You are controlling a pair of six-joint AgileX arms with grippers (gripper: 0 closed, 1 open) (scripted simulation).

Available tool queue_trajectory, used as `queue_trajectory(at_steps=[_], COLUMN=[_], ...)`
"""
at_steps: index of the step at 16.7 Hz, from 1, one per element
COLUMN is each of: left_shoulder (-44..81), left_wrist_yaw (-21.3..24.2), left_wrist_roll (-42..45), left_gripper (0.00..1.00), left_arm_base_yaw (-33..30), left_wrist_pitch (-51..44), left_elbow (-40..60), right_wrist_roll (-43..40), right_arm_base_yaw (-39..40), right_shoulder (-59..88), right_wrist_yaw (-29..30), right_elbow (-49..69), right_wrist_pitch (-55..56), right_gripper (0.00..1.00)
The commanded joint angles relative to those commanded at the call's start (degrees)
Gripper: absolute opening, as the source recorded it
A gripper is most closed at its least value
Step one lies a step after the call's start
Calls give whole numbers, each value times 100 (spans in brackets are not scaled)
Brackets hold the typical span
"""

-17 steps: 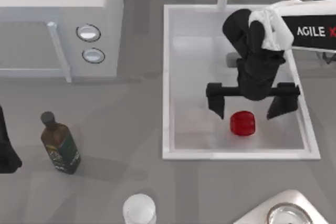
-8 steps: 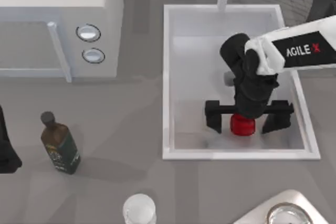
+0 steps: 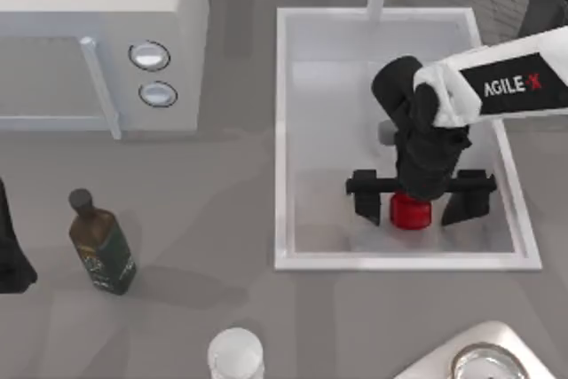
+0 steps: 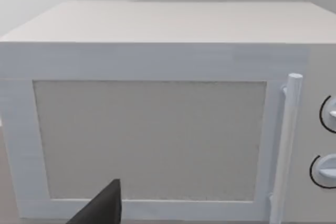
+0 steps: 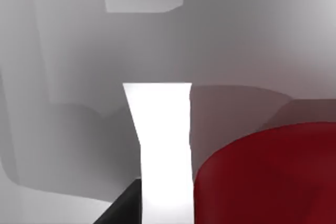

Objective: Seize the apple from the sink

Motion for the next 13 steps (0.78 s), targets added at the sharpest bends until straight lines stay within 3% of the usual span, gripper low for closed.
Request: queue_trajectory(at_steps=[6,13], left_shoulder=[0,0], left_wrist_yaw=[0,0], left_wrist_roll=[0,0], left_gripper=[100,100], left_arm_base_yaw=[0,0], left_wrist_pitch=[0,0], left_elbow=[0,0], right_wrist_roll=[0,0], right_arm_base_yaw=[0,0], right_shoulder=[0,0], right_wrist_yaw=[0,0], right_elbow=[0,0], right_wrist_pitch=[0,0], right_gripper=[2,0])
